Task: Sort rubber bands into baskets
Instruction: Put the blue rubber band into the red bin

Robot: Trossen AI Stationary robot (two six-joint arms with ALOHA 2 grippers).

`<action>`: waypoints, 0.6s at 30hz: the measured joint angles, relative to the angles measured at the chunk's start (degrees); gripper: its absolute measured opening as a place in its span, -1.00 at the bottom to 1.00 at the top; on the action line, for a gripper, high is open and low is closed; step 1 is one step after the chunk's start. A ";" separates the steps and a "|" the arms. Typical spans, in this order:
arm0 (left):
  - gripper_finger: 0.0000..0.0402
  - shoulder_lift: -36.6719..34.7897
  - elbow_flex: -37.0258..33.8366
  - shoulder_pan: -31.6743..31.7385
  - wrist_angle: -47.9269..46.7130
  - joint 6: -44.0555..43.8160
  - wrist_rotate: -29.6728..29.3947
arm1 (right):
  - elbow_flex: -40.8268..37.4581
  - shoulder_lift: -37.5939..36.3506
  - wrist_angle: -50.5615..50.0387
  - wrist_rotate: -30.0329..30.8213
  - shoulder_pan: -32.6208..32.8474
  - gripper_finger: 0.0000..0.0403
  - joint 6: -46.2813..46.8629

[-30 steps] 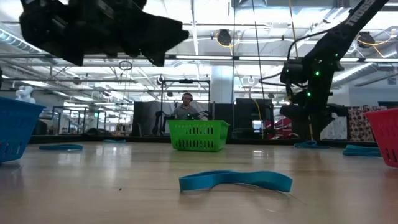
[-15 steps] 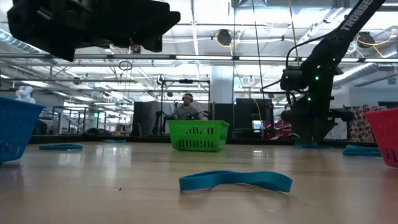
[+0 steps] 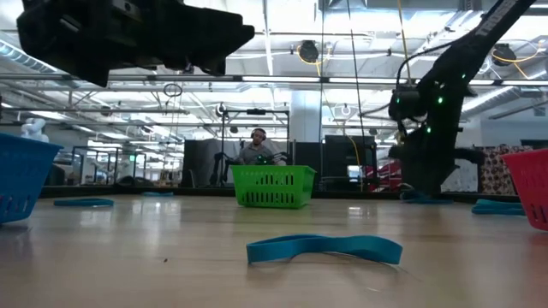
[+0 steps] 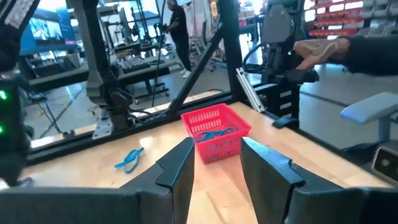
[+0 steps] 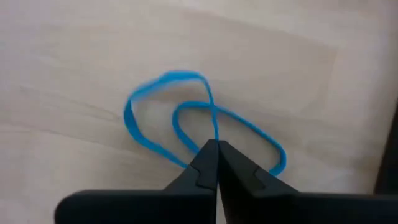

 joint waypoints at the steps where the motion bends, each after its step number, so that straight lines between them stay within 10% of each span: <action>1: -0.32 0.00 0.00 -0.09 0.19 -1.02 0.00 | 0.00 -1.33 -0.04 0.00 0.20 -0.99 -0.47; 18: -0.32 1.60 0.09 -4.52 0.39 -7.98 -6.84 | 0.00 -25.25 -1.33 -15.35 19.82 -1.00 4.18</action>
